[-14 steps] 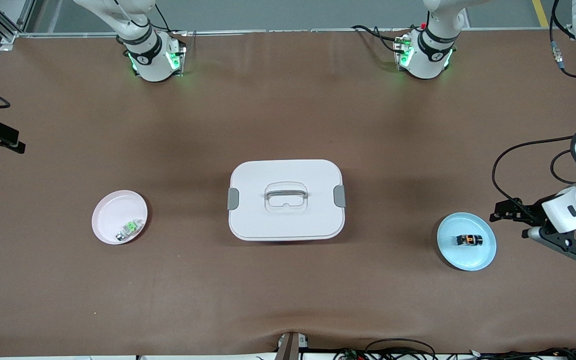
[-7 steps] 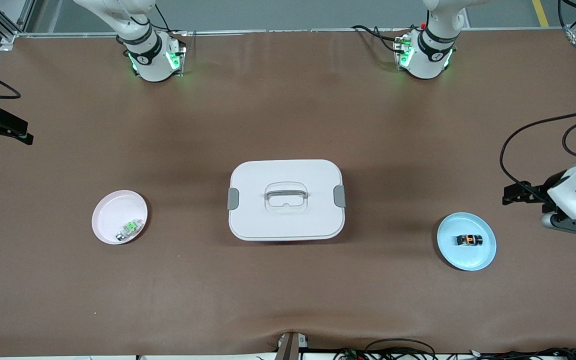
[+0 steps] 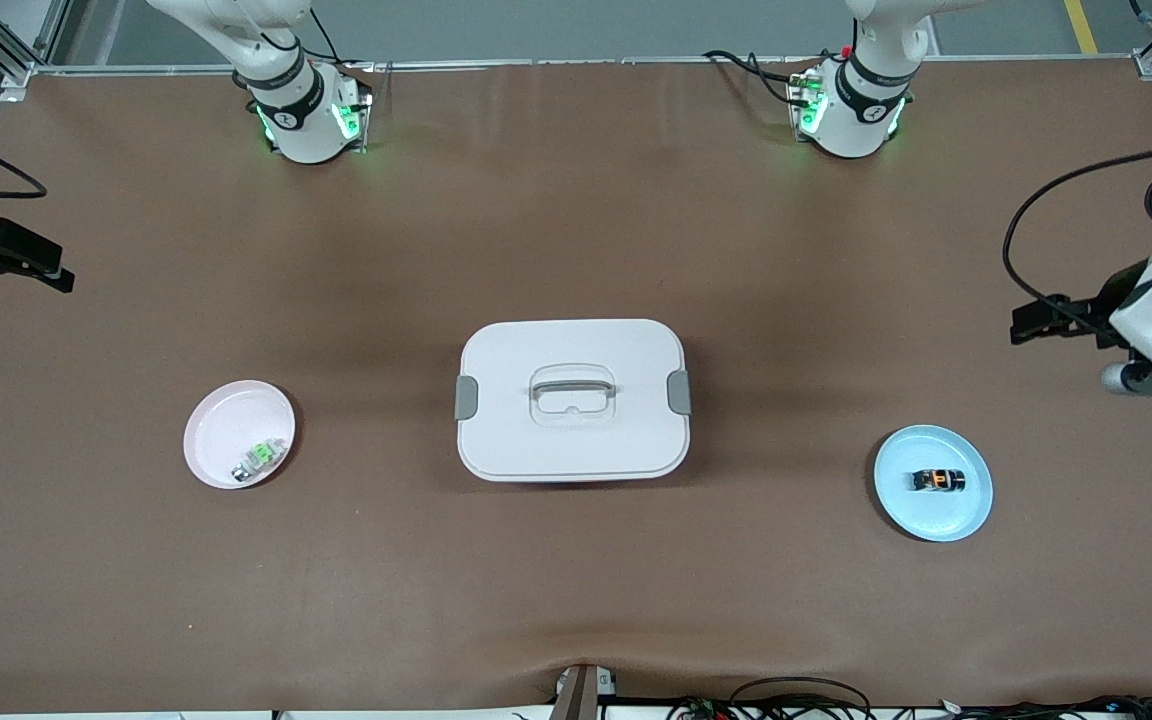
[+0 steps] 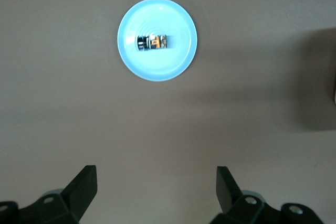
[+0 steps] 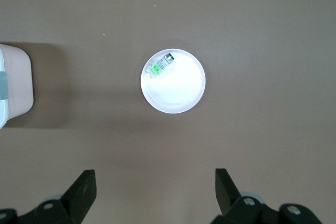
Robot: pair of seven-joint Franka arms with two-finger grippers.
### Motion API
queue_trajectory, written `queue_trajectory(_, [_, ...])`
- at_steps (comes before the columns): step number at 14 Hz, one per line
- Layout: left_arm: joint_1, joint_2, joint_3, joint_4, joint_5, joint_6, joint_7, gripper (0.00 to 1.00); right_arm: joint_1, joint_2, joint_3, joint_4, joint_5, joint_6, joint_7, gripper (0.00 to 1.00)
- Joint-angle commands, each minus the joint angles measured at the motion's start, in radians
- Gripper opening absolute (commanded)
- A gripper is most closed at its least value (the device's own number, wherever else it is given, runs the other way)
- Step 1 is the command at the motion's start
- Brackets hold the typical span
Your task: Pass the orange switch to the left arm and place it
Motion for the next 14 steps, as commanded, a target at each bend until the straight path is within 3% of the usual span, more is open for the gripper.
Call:
queue_trajectory(1, [0.012,-0.081,-0.007,-0.028,0.021,-0.051,-0.009,1.00,-0.013,-0.029,0.004,-0.031,0.013,0.010,0.014,1.00])
queue_trajectory(7, [0.090,-0.083,0.007,0.038,0.022,-0.079,0.000,1.00,-0.015,-0.029,0.004,-0.032,0.013,0.018,0.012,1.00])
queue_trajectory(14, [0.081,-0.081,-0.007,0.040,0.021,-0.106,-0.003,1.00,-0.007,-0.031,0.007,-0.031,0.013,0.028,0.012,1.00])
